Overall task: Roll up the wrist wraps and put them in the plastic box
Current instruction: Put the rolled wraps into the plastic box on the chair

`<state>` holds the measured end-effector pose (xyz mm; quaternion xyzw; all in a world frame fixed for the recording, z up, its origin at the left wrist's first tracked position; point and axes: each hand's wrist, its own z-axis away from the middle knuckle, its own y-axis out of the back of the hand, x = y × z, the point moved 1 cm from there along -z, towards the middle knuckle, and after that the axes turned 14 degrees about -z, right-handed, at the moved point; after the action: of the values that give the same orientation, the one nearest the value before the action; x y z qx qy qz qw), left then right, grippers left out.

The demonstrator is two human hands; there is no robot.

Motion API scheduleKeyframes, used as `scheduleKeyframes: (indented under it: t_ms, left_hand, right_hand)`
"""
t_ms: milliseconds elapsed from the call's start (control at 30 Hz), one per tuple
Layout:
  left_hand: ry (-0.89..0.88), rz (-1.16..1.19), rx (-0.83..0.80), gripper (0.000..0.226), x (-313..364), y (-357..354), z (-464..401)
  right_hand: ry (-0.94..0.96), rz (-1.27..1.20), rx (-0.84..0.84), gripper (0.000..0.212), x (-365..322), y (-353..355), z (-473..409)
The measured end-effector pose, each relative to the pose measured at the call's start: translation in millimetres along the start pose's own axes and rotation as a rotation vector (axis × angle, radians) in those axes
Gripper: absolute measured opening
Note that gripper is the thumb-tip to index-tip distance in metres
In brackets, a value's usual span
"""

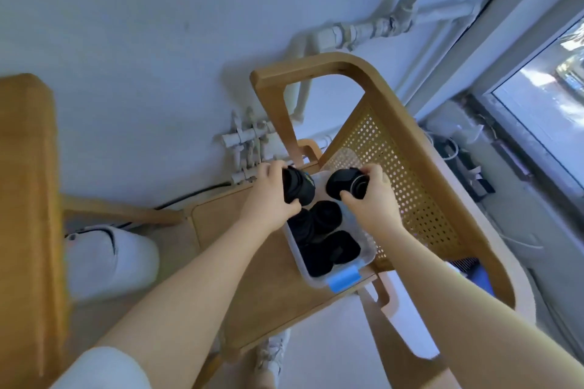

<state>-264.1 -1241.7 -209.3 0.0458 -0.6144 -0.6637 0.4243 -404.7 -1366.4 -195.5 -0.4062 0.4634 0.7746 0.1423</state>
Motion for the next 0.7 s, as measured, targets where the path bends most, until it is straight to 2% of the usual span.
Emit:
scheduleKeyframes:
  t_ms: [133, 233, 400, 533, 600, 700]
  left_hand:
    - [0.082, -0.115, -0.019, 0.06, -8.2, -54.5, -37.0]
    - [0.117, -0.227, 0.016, 0.06, -14.0, -90.8, -53.7]
    - [-0.012, -0.35, 0.184, 0.061, -12.2, -127.9, -63.7]
    - [0.03, -0.333, 0.132, 0.063, -26.7, -138.6, -45.7]
    - [0.088, -0.326, 0.119, 0.062, -31.2, -141.2, -41.5]
    - [0.071, -0.408, 0.141, 0.062, -20.4, -144.0, -56.4]
  right_hand:
    - [0.034, 0.107, -0.157, 0.053, 38.6, -29.8, -48.6]
    - [0.137, 0.177, -0.23, 0.053, 63.7, -54.5, -74.3]
    - [0.25, 0.305, -0.245, 0.051, 99.7, -71.8, -92.3]
    - [0.38, 0.454, -0.341, 0.051, 114.8, -75.9, -86.1]
    - [0.384, 0.472, -0.33, 0.05, 111.4, -77.8, -93.8]
    - [0.426, 0.534, -0.325, 0.043, 104.8, -86.4, -115.4]
